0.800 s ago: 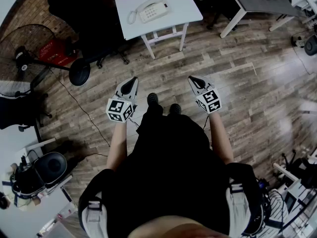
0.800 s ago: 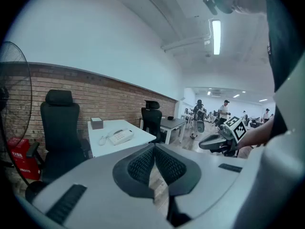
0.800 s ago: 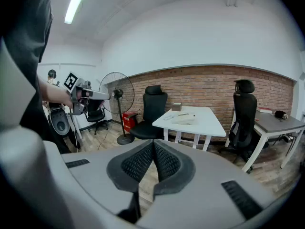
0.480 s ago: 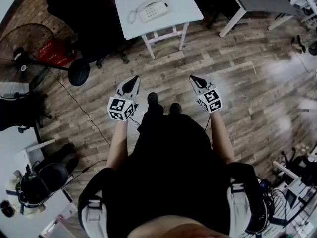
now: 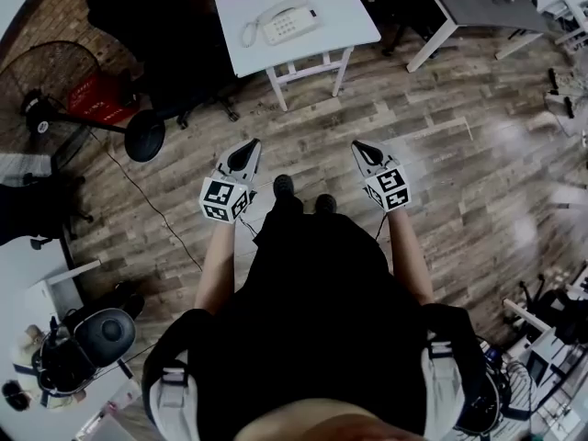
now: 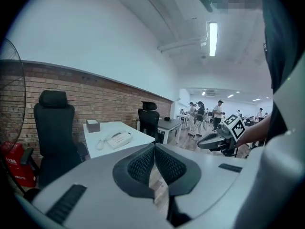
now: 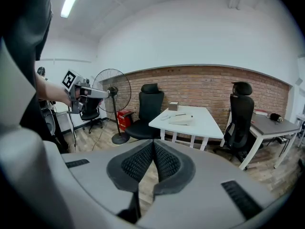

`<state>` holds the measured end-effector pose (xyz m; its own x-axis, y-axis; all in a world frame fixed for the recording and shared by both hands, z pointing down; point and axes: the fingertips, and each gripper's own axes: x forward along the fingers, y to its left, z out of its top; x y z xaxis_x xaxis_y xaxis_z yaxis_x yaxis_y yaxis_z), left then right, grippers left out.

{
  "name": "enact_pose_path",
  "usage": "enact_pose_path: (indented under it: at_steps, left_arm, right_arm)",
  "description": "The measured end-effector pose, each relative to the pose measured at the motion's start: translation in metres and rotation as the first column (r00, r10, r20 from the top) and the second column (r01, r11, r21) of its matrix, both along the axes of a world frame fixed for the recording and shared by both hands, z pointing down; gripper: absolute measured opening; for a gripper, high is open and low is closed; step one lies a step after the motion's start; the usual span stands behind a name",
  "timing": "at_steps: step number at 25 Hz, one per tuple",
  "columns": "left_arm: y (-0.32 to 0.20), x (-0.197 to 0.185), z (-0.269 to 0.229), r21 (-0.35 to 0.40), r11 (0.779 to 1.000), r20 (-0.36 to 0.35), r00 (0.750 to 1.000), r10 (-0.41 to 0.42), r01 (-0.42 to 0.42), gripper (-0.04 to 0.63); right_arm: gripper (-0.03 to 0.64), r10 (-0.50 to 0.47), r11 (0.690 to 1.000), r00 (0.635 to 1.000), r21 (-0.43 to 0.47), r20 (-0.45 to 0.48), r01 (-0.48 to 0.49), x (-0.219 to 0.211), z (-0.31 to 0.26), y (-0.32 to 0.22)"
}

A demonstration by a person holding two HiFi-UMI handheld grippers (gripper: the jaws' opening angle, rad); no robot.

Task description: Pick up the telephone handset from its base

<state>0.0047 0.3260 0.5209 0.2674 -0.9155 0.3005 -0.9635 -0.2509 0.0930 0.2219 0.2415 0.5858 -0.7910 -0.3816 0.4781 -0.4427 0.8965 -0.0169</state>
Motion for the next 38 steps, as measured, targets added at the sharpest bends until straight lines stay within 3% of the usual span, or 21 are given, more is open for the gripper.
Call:
enact_pose_path:
  at_steps: [3,4,5,7,18,38]
  left_arm:
    - [-0.005,-0.003,-0.008,0.049,0.999,-0.005,1.000,0.011,-0.010,0.027]
    - [-0.007,-0.004,-0.011,0.066,0.998,-0.012,1.000,0.012,-0.011,0.145]
    - [-0.010,-0.006,-0.013,0.078,0.997,-0.022,1.000,0.010,-0.008,0.338]
    - [-0.014,-0.011,-0.017,0.093,0.996,-0.034,0.999,0.003,0.000,0.378]
    - [-0.033,-0.037,-0.008,0.079,0.996,-0.045,0.998,-0.034,0.038,0.410]
    - [-0.102,-0.099,-0.009,0.101,0.995,-0.038,0.999,0.024,-0.020,0.408]
  right_arm:
    - [-0.002,0.005,1.000,1.000,0.003,-0.001,-0.005,-0.004,-0.001,-0.005]
    - [-0.002,0.005,1.000,1.000,0.005,-0.001,-0.005,-0.006,-0.002,-0.007]
    - [-0.002,0.005,1.000,1.000,0.007,0.001,-0.005,-0.008,-0.002,-0.009]
    - [-0.002,0.001,1.000,1.000,0.010,0.002,-0.001,-0.014,-0.003,-0.011]
    - [-0.002,-0.007,1.000,1.000,0.000,-0.010,0.007,-0.035,-0.001,-0.032]
    - [-0.002,0.080,0.997,0.997,0.023,-0.009,-0.080,-0.086,-0.008,-0.081]
